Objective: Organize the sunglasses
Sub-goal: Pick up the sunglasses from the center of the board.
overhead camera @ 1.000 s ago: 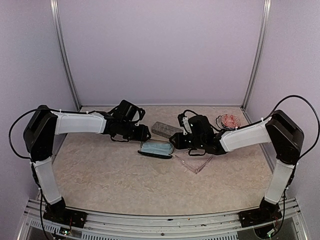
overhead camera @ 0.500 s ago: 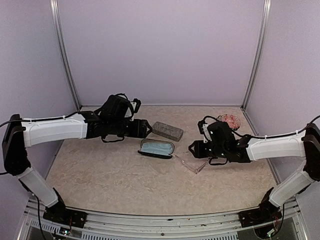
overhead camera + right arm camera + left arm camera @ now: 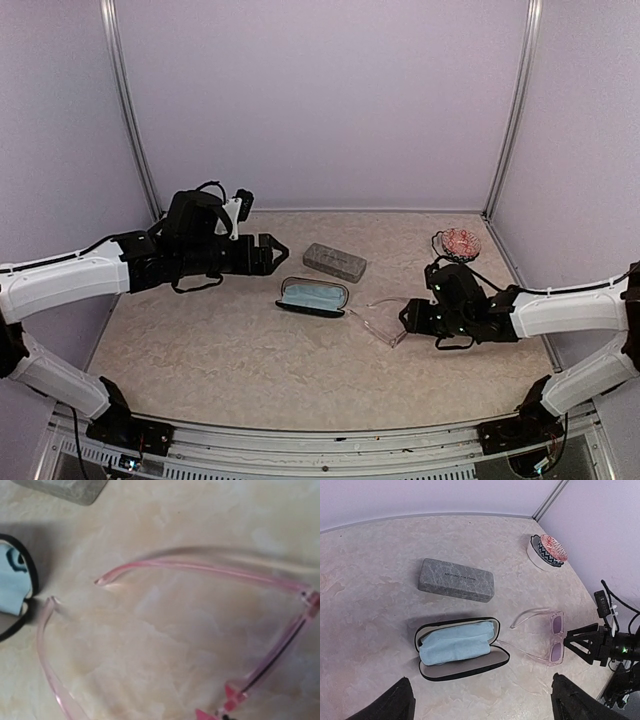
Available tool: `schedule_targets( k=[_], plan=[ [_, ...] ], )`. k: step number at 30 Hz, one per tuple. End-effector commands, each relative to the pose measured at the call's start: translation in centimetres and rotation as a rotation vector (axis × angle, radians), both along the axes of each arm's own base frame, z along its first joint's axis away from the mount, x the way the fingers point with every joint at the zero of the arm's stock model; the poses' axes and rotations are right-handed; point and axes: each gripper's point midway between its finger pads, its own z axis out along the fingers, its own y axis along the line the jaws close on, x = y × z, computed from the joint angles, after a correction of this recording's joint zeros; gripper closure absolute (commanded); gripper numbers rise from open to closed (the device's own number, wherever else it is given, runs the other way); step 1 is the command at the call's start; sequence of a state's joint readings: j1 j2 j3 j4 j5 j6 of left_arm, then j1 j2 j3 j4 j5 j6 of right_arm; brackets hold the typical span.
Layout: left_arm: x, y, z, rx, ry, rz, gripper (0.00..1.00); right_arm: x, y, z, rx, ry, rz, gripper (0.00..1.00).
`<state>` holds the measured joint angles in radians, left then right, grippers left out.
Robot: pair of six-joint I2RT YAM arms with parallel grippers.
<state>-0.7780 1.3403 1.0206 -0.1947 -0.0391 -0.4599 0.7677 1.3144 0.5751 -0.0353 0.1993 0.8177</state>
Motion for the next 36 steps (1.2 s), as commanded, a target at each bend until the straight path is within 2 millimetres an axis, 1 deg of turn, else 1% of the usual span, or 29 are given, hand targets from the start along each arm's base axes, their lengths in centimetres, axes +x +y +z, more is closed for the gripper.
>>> schedule_targets(
  k=[1,9,12,16,21,28,31,36],
  plan=[
    [-1.0,0.6,1.1,-0.033,-0.016,-0.003,0.07,0.3,1.0,-0.8,0.077,0.034,-0.049,0.48],
    [-2.2,1.3,1.5,-0.043,-0.016,-0.013,0.06,0.4,1.2,-2.1,0.064,0.067,-0.091,0.46],
    [-2.5,1.2,1.6,-0.054,-0.017,-0.022,0.06,0.5,1.3,-2.4,0.057,0.072,-0.098,0.48],
    [-2.7,0.9,1.2,-0.053,-0.006,-0.037,0.05,0.6,1.4,-2.8,0.043,0.079,-0.096,0.55],
    [-2.7,0.8,0.8,-0.045,0.0,-0.037,0.05,0.6,1.2,-3.0,0.026,0.075,-0.101,0.72],
    [-2.6,0.5,0.3,-0.036,0.011,-0.04,0.05,0.8,0.6,-1.7,0.027,0.026,-0.117,1.0],
    [-2.6,0.3,0.4,-0.041,0.011,-0.049,0.05,0.8,0.3,-0.9,0.034,-0.005,-0.115,1.0],
    [-3.0,-0.5,0.9,-0.068,0.011,-0.084,0.04,0.9,1.0,1.4,0.074,-0.108,-0.033,1.0]
  ],
)
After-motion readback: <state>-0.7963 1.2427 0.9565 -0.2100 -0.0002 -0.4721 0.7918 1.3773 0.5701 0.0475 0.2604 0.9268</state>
